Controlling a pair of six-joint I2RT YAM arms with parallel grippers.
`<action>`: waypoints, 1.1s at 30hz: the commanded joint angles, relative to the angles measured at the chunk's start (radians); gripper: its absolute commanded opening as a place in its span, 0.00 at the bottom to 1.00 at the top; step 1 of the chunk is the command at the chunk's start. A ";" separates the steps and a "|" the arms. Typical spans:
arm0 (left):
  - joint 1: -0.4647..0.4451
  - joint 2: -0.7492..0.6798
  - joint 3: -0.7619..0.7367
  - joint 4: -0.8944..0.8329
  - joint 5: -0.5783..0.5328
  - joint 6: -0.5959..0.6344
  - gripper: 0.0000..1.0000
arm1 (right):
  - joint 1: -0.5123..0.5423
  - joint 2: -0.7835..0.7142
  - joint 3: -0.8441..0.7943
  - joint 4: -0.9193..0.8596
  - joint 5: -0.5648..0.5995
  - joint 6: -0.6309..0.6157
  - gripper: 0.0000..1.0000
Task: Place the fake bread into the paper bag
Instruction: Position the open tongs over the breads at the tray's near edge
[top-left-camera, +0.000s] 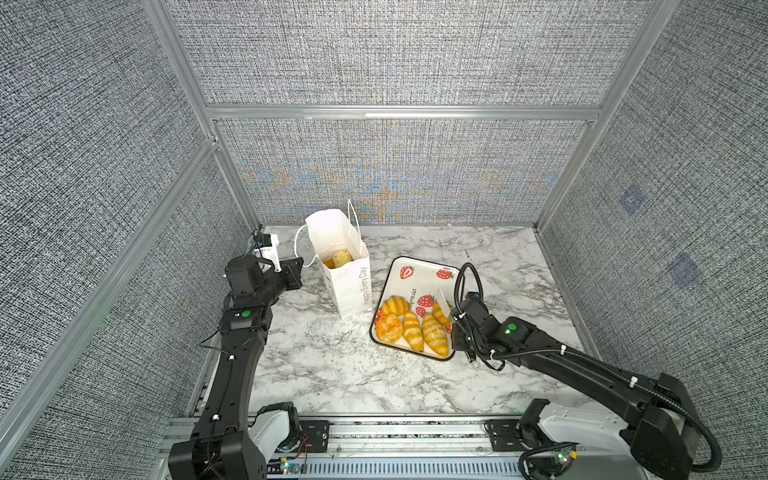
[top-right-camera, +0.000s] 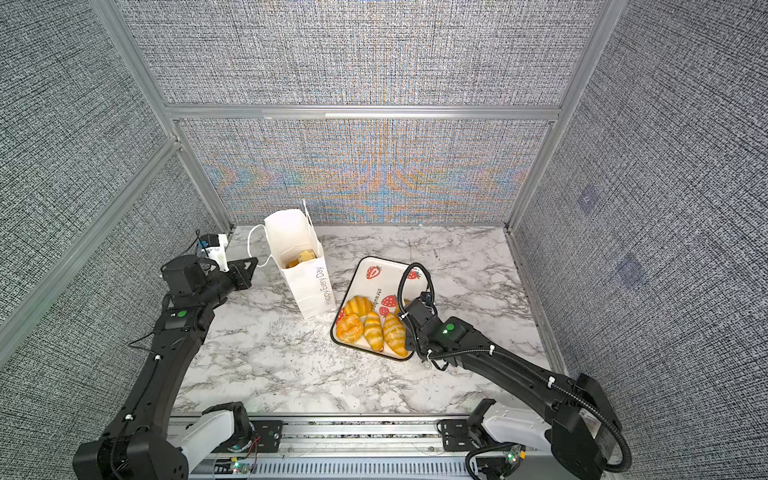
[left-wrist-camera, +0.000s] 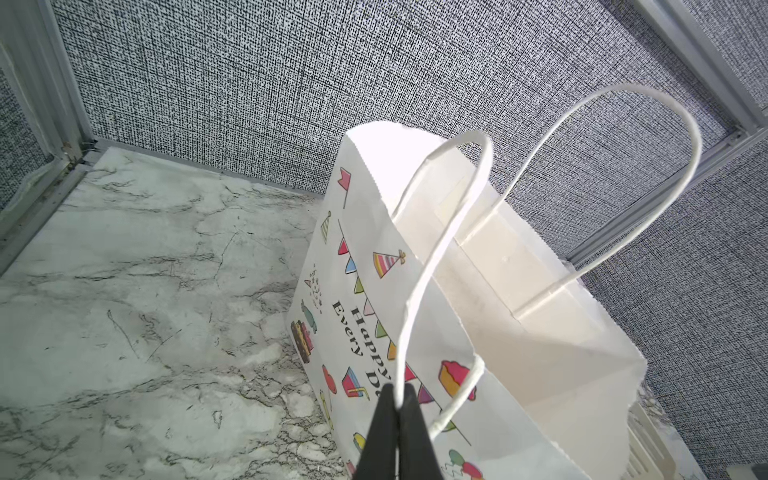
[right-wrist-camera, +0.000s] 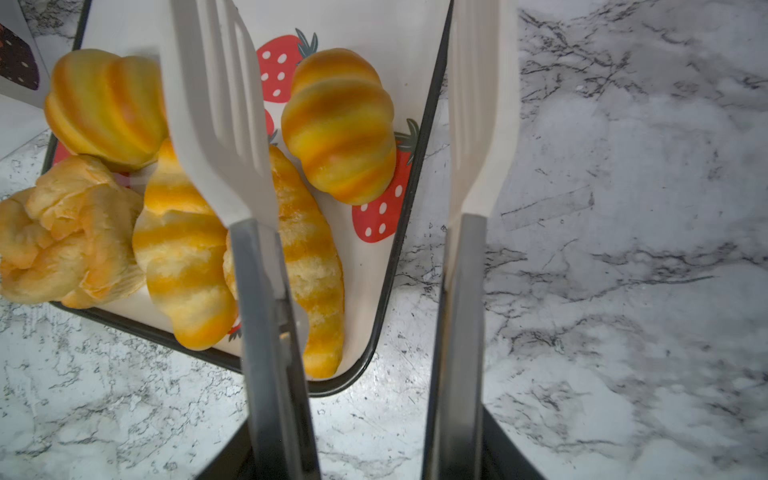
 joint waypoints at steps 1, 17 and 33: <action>0.001 -0.007 -0.005 0.012 0.005 0.012 0.00 | -0.008 0.014 -0.006 0.043 -0.029 -0.008 0.55; 0.001 0.003 -0.004 0.013 0.010 0.010 0.00 | -0.029 0.074 -0.035 0.078 -0.081 -0.009 0.55; 0.001 0.006 -0.004 0.013 0.008 0.011 0.00 | -0.051 0.113 -0.044 0.106 -0.100 -0.021 0.50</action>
